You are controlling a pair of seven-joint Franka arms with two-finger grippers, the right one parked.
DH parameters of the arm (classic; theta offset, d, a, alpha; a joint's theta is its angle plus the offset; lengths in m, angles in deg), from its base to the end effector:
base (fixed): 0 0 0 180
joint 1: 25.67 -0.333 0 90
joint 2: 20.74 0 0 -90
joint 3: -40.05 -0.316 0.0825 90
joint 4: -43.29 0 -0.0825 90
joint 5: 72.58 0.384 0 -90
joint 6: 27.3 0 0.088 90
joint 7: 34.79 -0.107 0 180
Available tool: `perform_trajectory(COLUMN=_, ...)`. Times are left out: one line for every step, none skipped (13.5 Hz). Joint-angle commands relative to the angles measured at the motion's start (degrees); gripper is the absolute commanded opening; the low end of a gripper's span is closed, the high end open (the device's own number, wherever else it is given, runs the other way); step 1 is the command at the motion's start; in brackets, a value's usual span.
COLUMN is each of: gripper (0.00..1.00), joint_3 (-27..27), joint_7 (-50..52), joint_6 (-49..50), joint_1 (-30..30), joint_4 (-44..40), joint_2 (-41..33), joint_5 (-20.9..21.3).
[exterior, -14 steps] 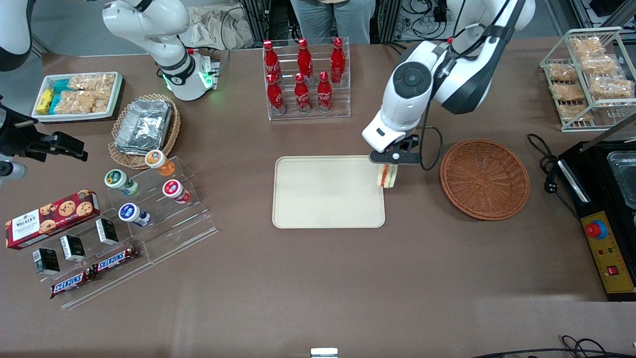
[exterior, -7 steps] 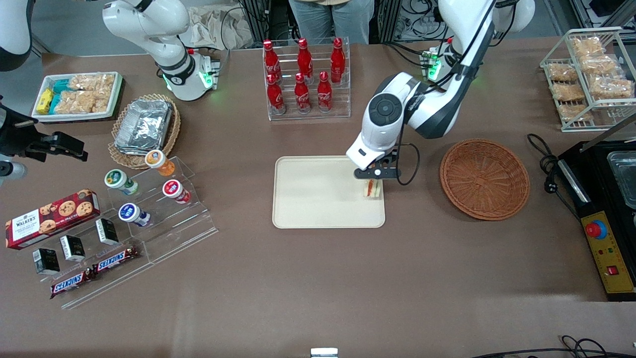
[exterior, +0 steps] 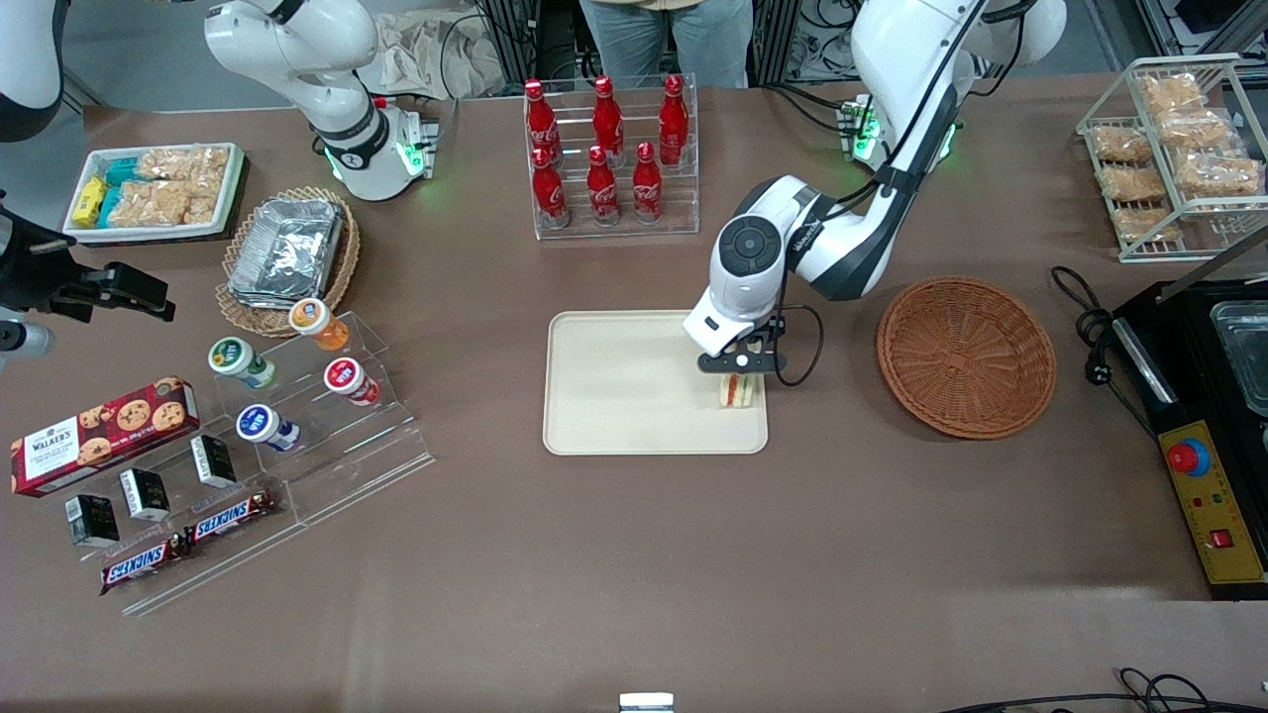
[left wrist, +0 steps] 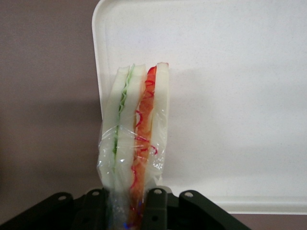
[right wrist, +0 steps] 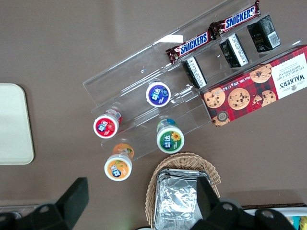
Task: Place sandwich from basket to tray
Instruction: 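Lower the sandwich onto the tray and open the left gripper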
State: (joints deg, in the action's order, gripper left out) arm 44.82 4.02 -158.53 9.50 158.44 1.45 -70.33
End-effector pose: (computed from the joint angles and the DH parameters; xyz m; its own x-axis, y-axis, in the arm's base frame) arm 0.4558 -0.3791 0.2529 0.9956 -0.0399 -0.0846 -0.0452 -0.9971 -0.0619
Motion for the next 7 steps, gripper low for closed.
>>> perform_trajectory(gripper=0.00, joint_3=-0.3, joint_7=1.4, joint_6=-0.9, joint_1=0.6, joint_4=-1.3, joint_2=1.3, joint_5=1.2)
perform_trajectory(gripper=0.00, joint_3=-0.3, joint_7=1.4, joint_6=-1.0, joint_1=0.6, joint_4=-1.3, joint_2=1.6, joint_5=1.2)
perform_trajectory(gripper=0.00, joint_3=-0.3, joint_7=1.4, joint_6=-1.3, joint_1=0.6, joint_4=-1.3, joint_2=2.1, joint_5=1.2)
perform_trajectory(gripper=0.00, joint_3=-0.3, joint_7=1.4, joint_6=-1.5, joint_1=0.6, joint_4=-1.3, joint_2=2.3, joint_5=1.3)
perform_trajectory(gripper=0.00, joint_3=-0.3, joint_7=1.4, joint_6=-1.5, joint_1=0.6, joint_4=-1.3, joint_2=2.3, joint_5=1.2)
perform_trajectory(gripper=0.00, joint_3=-0.3, joint_7=1.4, joint_6=-1.5, joint_1=0.6, joint_4=-1.2, joint_2=2.4, joint_5=1.2)
perform_trajectory(gripper=0.04, joint_3=-0.3, joint_7=1.4, joint_6=-1.5, joint_1=0.6, joint_4=-1.3, joint_2=2.8, joint_5=1.3)
